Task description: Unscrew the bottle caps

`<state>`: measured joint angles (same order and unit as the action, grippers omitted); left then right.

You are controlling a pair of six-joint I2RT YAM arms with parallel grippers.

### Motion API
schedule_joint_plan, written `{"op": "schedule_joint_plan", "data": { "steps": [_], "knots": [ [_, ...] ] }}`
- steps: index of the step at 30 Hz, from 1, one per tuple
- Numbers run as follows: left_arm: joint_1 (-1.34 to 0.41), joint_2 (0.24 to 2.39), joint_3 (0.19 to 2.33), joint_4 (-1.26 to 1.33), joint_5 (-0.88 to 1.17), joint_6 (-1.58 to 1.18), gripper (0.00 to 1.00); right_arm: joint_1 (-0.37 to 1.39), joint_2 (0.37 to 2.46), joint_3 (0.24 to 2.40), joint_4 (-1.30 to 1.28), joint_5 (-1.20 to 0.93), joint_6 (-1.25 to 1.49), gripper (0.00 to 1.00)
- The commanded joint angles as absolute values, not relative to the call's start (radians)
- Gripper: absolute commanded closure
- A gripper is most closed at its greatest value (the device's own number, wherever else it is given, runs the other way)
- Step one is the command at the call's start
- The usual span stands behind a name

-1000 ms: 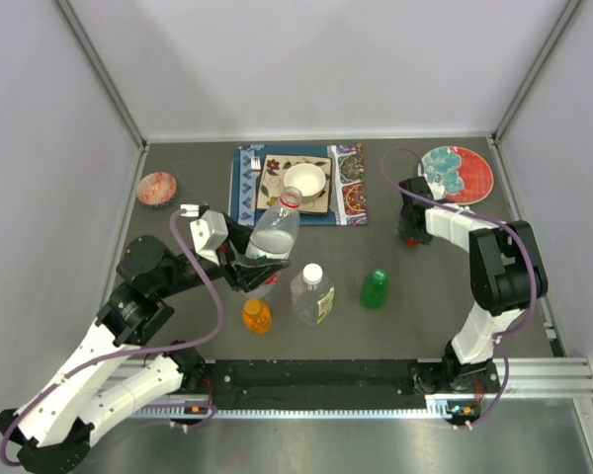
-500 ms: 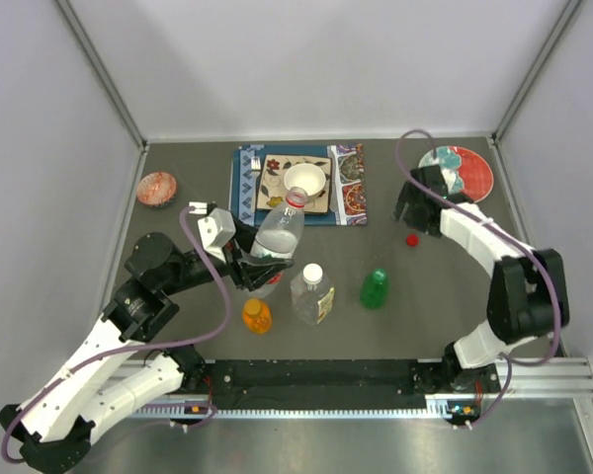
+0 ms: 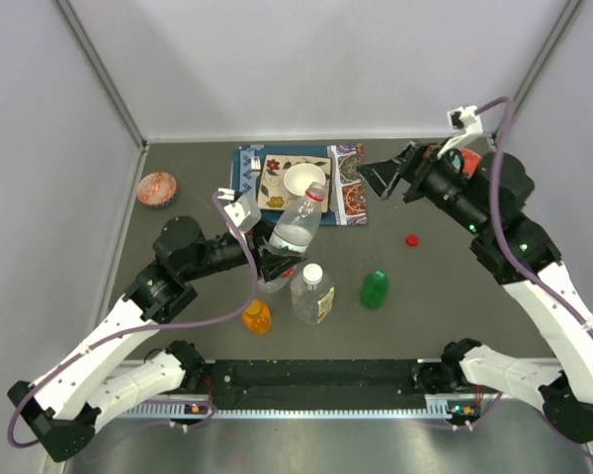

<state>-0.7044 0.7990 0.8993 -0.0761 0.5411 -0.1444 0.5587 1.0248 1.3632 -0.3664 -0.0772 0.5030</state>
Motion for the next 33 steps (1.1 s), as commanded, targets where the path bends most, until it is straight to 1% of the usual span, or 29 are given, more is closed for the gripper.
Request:
{"op": "schedule_joint_plan", "data": {
  "steps": [1, 3, 7, 13, 18, 21, 22, 25, 30, 33],
  "knots": [
    [-0.703, 0.822, 0.965, -0.017, 0.566, -0.161, 0.43, 0.561, 0.974, 1.361, -0.224, -0.299, 0.544, 0.01],
    [-0.703, 0.84, 0.979, -0.015, 0.574, -0.158, 0.43, 0.566, 0.966, 1.355, -0.184, -0.38, 0.587, 0.01],
    [-0.706, 0.868, 0.996, -0.018, 0.591, -0.161, 0.43, 0.607, 0.986, 1.364, -0.173, -0.433, 0.6, 0.01],
    [-0.724, 0.894, 1.009, -0.021, 0.591, -0.17, 0.43, 0.728, 1.026, 1.37, -0.204, -0.367, 0.526, 0.01],
    [-0.732, 0.908, 1.015, -0.026, 0.595, -0.17, 0.43, 0.749, 1.054, 1.388, -0.204, -0.339, 0.511, 0.03],
    [-0.736, 0.913, 1.02, -0.029, 0.595, -0.17, 0.43, 0.753, 1.066, 1.394, -0.206, -0.336, 0.509, 0.08],
    [-0.736, 0.913, 1.022, -0.032, 0.598, -0.169, 0.43, 0.753, 1.072, 1.394, -0.204, -0.337, 0.508, 0.12],
    [-0.741, 0.913, 1.026, -0.041, 0.597, -0.163, 0.43, 0.756, 1.08, 1.388, -0.206, -0.339, 0.508, 0.19],
    [-0.742, 0.916, 1.026, -0.043, 0.595, -0.16, 0.43, 0.756, 1.081, 1.379, -0.204, -0.341, 0.492, 0.27],
    [-0.744, 0.917, 1.029, -0.044, 0.592, -0.158, 0.42, 0.756, 1.075, 1.378, -0.204, -0.336, 0.485, 0.37]
  ]
}}
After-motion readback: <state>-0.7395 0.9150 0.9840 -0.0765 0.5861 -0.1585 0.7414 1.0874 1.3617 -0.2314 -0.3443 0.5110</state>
